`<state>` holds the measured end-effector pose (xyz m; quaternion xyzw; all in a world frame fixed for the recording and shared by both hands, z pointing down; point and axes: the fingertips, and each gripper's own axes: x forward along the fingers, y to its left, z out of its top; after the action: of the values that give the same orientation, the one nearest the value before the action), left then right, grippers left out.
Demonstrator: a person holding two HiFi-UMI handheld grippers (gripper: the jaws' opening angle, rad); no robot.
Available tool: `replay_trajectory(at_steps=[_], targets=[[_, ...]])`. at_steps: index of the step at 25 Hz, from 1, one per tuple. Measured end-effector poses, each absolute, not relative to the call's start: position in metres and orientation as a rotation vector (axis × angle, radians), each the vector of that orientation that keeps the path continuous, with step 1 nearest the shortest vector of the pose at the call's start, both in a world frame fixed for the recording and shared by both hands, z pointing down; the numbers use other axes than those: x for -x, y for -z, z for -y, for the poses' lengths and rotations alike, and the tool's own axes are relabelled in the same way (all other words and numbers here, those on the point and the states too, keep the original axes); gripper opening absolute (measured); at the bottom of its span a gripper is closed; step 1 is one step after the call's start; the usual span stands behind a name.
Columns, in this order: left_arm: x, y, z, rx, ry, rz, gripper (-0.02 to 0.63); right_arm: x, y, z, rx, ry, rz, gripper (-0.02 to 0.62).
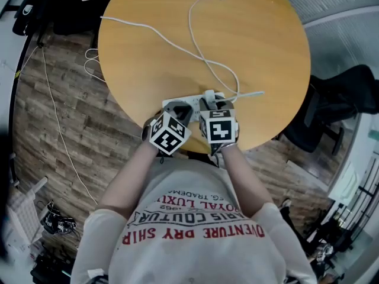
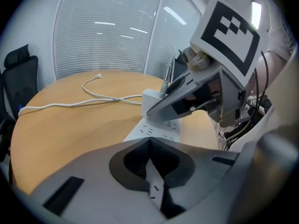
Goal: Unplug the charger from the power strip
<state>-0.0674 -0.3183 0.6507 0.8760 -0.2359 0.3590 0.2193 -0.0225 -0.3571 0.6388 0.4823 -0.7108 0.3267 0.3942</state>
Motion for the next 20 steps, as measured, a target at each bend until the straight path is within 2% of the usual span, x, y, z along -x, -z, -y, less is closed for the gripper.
replay_trajectory(at_steps=[16,20], targets=[[0.069,-0.650,0.320,-2.420,-0.994,0.667,0.029,0.015,-0.630,0.349,-1.262,-0.870,1.739,0.156],[0.070,-0.650,0.320,-2.420,-0.992,0.664,0.029,0.018,-0.606,0.356,-1.287,-0.774,1.782,0.155]])
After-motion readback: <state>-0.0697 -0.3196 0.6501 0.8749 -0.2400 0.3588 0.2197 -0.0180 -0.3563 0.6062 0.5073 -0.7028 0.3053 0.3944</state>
